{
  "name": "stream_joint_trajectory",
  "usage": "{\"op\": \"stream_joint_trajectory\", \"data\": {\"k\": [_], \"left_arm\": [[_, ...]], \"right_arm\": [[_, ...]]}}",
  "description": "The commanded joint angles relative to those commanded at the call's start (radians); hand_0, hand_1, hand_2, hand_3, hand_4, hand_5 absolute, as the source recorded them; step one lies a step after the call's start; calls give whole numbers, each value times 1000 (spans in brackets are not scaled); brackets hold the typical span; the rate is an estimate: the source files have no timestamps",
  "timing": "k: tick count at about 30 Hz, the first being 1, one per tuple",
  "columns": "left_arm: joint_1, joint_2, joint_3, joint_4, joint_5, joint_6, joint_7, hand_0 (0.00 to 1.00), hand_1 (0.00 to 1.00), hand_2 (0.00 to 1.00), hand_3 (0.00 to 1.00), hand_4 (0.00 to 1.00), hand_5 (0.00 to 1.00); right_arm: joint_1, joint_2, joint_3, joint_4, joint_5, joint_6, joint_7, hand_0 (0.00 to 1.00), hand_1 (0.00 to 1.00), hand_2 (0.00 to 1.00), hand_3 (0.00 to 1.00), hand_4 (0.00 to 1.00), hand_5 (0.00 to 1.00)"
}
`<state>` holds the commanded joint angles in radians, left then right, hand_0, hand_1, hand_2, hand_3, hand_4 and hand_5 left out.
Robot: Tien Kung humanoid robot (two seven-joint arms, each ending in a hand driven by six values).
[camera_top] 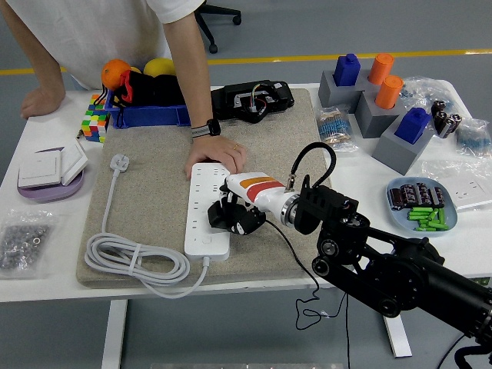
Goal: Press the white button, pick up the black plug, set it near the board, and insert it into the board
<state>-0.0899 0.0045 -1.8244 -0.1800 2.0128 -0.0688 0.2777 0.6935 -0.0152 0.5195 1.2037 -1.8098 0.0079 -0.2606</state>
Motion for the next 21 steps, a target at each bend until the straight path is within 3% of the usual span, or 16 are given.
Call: {"op": "stream_joint_trajectory", "data": {"k": [21], "left_arm": [[-6,-1,-8,0,5,2,-1,622,625,630,686,517,375]], "right_arm": [[3,-1,-2,-9,1,2,13,409,369,450,491,786,2]]}}
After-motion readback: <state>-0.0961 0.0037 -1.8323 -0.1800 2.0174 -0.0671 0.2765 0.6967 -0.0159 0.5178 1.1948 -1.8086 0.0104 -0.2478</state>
